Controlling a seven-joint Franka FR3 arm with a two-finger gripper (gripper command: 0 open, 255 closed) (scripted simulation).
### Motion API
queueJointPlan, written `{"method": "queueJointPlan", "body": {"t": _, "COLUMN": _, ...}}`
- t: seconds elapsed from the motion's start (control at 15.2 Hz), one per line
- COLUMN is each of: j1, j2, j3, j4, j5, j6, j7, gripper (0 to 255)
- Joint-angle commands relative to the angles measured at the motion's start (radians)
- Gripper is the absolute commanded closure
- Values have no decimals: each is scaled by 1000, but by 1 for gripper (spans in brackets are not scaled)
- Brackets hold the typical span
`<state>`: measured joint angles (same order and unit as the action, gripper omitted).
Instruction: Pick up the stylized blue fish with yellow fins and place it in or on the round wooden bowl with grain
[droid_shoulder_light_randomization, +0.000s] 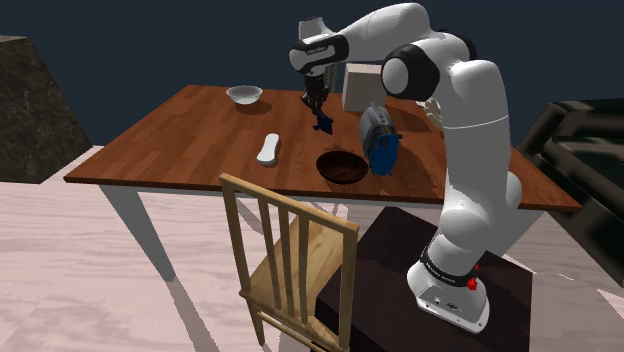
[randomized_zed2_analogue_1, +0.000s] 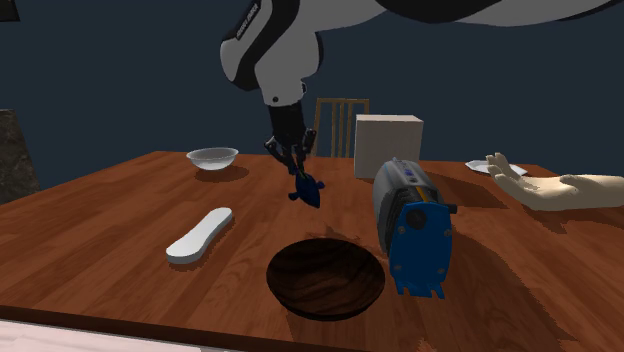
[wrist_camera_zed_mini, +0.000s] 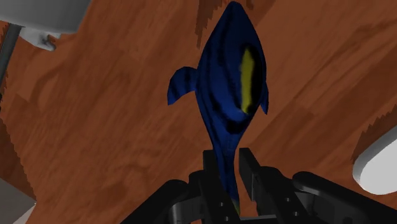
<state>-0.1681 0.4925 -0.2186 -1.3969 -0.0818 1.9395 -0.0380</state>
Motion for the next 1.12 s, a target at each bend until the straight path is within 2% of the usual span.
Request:
{"method": "queueJointPlan", "body": {"t": 0.0, "j1": 1, "j2": -7, "j3": -1, "j4": 18, "j5": -1, "j6": -25, "j7": -2, "gripper": 255}}
{"method": "queueJointPlan", "body": {"t": 0.53, "j1": -3, "j2": -11, "j3": -2, "j4": 119, "j5": 2, "j6": -129, "j7": -16, "gripper": 255}}
{"method": "queueJointPlan", "body": {"t": 0.79, "j1": 49, "j2": -202, "j3": -3, "j4": -152, "j5": -42, "j6": -54, "j7": 36, "gripper": 255}}
{"method": "queueJointPlan", "body": {"t": 1.06, "j1": 87, "j2": -369, "j3": 6, "j4": -364, "j5": -86, "j6": -14, "j7": 94, "gripper": 255}}
